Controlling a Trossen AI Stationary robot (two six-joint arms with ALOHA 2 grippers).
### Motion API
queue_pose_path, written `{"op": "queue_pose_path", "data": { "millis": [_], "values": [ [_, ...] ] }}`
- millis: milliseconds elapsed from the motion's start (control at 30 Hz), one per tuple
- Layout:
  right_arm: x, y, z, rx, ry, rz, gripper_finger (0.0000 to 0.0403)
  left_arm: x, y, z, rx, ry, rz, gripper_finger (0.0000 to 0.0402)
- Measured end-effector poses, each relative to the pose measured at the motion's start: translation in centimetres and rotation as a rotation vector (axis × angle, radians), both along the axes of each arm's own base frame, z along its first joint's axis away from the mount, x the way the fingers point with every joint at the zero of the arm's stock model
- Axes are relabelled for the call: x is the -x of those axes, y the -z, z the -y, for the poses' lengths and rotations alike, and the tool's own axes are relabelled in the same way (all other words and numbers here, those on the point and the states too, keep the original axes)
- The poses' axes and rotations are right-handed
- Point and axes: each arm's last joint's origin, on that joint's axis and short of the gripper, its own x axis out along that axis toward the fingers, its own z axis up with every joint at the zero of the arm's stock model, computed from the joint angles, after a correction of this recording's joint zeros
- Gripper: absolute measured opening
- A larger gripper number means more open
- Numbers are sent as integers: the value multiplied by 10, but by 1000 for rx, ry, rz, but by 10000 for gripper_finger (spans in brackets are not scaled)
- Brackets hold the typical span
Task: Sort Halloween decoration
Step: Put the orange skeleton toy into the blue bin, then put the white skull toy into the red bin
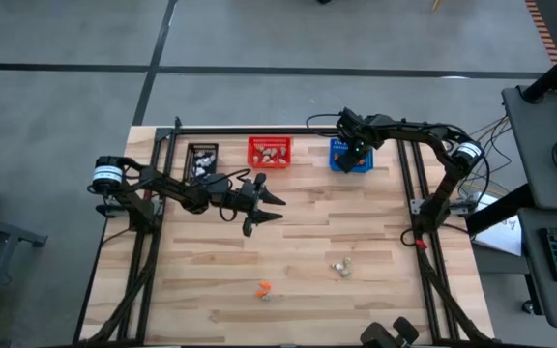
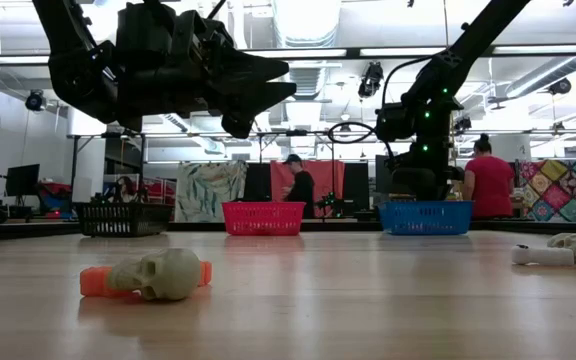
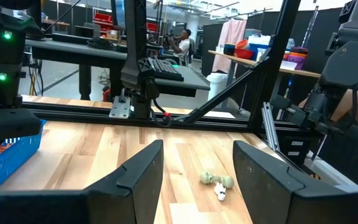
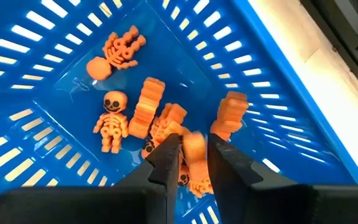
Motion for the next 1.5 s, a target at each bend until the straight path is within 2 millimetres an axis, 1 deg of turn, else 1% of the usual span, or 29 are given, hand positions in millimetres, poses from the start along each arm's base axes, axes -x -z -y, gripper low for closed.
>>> {"op": "queue_pose_path", "data": {
  "millis": [167,300,800,933,1033,1100,1267,1367,1500],
  "values": [
    [0,-2,0,7,5,4,78,0,0,0,0,0,0,175],
    [1,-9,-1,22,25,25,78,0,1,0,1,-14,-8,175],
    [8,-43,-10,68,85,146,79,0,1,-1,3,-26,-18,175],
    [6,-61,-15,-2,85,259,79,0,2,-1,4,-26,-29,175],
    [-1,-77,-25,-50,47,365,79,0,3,-1,8,-43,-63,175],
    [-7,-86,-34,-62,27,402,79,-1,5,-2,11,-61,-95,175],
    [-24,-104,-66,-77,-51,462,79,2,5,-3,15,-120,-212,170],
    [-35,-109,-88,-100,-100,481,79,6,1,-4,-13,-162,-295,169],
    [-48,-109,-117,-144,-158,486,79,13,-3,-6,-75,-251,-441,168]
  ]
}}
